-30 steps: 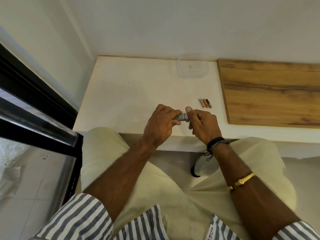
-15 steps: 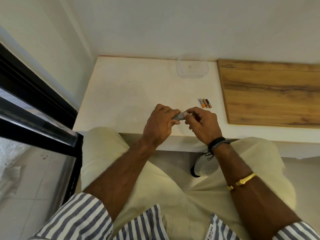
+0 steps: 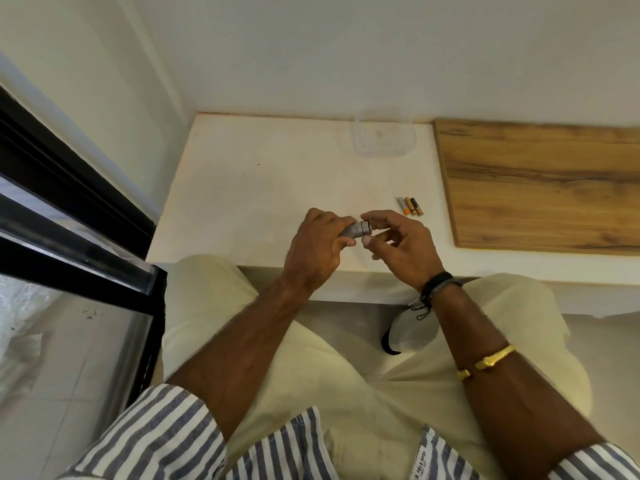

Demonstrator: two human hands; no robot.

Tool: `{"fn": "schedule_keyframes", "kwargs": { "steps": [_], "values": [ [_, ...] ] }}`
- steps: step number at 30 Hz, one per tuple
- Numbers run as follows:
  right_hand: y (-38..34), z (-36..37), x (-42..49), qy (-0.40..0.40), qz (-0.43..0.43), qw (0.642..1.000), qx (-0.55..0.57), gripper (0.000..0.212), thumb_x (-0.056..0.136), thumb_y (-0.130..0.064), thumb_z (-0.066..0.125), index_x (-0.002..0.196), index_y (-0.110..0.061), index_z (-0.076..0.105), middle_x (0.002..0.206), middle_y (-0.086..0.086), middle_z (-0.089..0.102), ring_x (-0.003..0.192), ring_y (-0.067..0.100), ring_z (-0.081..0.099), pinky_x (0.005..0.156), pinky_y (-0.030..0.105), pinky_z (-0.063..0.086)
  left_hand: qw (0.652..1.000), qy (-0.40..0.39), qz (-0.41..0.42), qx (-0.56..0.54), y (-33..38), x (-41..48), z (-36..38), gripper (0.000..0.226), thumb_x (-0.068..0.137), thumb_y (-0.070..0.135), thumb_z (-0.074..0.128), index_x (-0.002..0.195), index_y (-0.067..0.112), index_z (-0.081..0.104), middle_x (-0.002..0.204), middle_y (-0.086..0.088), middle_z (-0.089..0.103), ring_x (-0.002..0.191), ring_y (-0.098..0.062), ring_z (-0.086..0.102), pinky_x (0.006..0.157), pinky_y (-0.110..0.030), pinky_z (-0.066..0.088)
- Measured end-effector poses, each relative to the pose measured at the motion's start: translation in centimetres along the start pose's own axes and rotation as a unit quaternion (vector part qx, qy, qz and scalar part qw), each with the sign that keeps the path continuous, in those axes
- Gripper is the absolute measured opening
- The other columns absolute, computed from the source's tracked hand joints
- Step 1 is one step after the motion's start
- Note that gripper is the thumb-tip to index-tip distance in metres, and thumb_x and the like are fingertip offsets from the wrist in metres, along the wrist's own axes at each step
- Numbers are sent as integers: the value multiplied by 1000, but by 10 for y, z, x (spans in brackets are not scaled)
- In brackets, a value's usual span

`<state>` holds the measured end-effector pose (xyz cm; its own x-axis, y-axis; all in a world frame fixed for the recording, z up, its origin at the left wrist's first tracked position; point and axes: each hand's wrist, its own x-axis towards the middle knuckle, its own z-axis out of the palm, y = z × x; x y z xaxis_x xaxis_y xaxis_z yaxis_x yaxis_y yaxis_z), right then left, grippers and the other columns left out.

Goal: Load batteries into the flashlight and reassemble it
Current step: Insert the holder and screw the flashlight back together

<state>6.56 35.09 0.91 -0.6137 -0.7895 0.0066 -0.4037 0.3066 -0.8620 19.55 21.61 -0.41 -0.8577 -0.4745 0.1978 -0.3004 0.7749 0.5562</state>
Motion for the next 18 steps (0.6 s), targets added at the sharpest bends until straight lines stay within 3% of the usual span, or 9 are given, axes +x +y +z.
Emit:
{"fn": "schedule_keyframes", "kwargs": {
  "steps": [3, 8, 15, 18],
  "values": [
    [-1, 1, -1, 11, -3, 1000, -9, 31, 95, -16, 70, 125, -14, 69, 105, 6, 74, 83, 21, 73, 69, 37, 65, 1000, -5, -3, 2, 0, -1, 1, 33, 96, 23, 61, 125, 7, 64, 110, -9, 70, 103, -25, 51, 83, -28, 37],
    [0, 3, -2, 27, 7, 998, -51, 24, 99, -36, 63, 108, -15, 71, 80, 0, 73, 70, 13, 71, 69, 37, 63, 1000, -8, 16, 6, 3, -1, -1, 32, 96, 23, 60, 125, 10, 64, 110, -6, 70, 105, -24, 50, 86, -33, 43],
    [-4, 7, -1, 53, 43, 986, -151, 62, 98, -60, 39, 80, -7, 66, 68, 11, 66, 66, 29, 62, 66, 48, 54, 999, -12, 43, 3, 8, -2, -2, 32, 96, 21, 60, 125, 7, 64, 110, -9, 70, 104, -27, 51, 85, -37, 45],
    [-4, 6, -1, 51, 57, 992, -97, 55, 98, -60, 42, 89, -12, 68, 72, 4, 70, 64, 23, 68, 68, 46, 60, 999, -14, 37, 9, 5, -2, 0, 32, 97, 22, 59, 125, 8, 64, 110, -8, 70, 104, -26, 51, 85, -35, 43]
  ]
}}
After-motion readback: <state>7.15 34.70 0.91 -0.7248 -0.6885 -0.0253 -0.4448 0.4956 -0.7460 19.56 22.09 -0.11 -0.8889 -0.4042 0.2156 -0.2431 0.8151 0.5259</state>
